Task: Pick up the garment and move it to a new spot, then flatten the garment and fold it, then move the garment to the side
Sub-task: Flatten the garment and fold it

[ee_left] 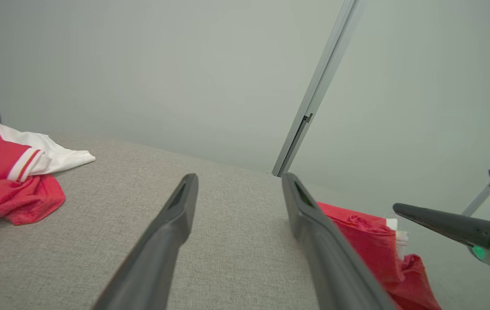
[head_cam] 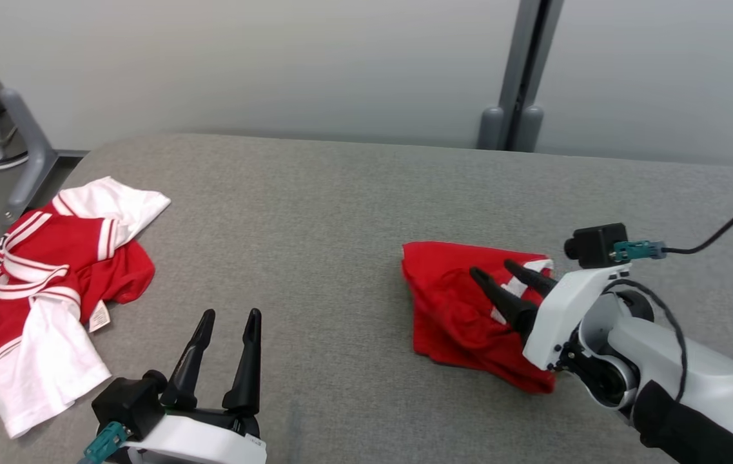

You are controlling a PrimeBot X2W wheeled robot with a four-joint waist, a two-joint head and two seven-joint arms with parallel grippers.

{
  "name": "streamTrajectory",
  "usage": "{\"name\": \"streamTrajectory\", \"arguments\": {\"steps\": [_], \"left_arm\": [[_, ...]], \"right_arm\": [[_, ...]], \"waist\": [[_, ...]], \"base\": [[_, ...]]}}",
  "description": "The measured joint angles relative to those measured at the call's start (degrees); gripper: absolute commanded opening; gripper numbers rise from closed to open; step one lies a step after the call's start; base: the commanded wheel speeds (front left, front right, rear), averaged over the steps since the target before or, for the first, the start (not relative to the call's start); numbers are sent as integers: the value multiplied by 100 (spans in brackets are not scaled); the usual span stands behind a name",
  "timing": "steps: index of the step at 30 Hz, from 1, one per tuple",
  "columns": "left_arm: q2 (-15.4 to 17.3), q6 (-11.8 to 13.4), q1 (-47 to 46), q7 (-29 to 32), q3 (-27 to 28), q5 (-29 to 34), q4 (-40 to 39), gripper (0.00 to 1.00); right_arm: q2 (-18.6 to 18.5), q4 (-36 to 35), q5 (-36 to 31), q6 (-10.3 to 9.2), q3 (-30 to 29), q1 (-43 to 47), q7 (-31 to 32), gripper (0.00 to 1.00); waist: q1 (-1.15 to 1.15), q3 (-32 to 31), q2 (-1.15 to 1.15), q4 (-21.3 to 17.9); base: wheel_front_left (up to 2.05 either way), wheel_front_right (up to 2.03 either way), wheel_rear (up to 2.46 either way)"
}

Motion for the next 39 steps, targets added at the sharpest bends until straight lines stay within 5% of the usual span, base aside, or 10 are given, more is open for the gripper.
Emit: {"name": "streamTrajectory", "arguments": {"steps": [7, 13, 19, 27, 28, 29, 30, 31, 39], "left_arm": [[4, 46, 112, 0, 70, 8, -96, 100], [2, 48, 129, 0, 174, 19, -222, 100], [1, 68, 240, 0, 367, 101, -374, 100], [3, 73, 321, 0, 383, 152, -408, 100], [5, 63, 321, 0, 376, 152, -399, 100], [4, 48, 321, 0, 369, 151, -385, 100], [4, 48, 321, 0, 360, 151, -372, 100], [4, 47, 321, 0, 353, 151, -367, 100], [-10, 8, 284, 0, 335, 142, -314, 100]], "right_arm": [[-561, -746, -10, 0, -268, 21, -566, 100], [-972, -1066, -470, 0, -1215, 514, -745, 100], [-870, -1436, -1693, 0, -2986, 1647, -759, 100], [-422, -1635, -2842, 0, -3855, 2598, -758, 100], [-391, -1628, -2931, 0, -3877, 2637, -758, 95], [-374, -1613, -3011, 0, -3899, 2661, -758, 49], [-361, -1588, -3084, 0, -3925, 2666, -758, 31], [-353, -1552, -3162, 0, -3943, 2666, -756, 0], [-110, -1000, -3723, 0, -3838, 2342, -149, 0]], "waist": [[0, -56, 0, -324], [0, -84, 0, -468], [0, -91, 0, -523], [0, -127, 0, -498], [0, -131, 0, -485], [0, -133, 0, -470], [0, -133, 0, -453], [0, -131, 0, -434], [0, -51, 0, -265]], "base": [[0, 0, 0], [0, 0, 0], [0, 0, 0], [0, 0, 0], [0, 0, 0], [0, 0, 0], [0, 0, 0], [0, 0, 0], [0, 0, 0]]}}
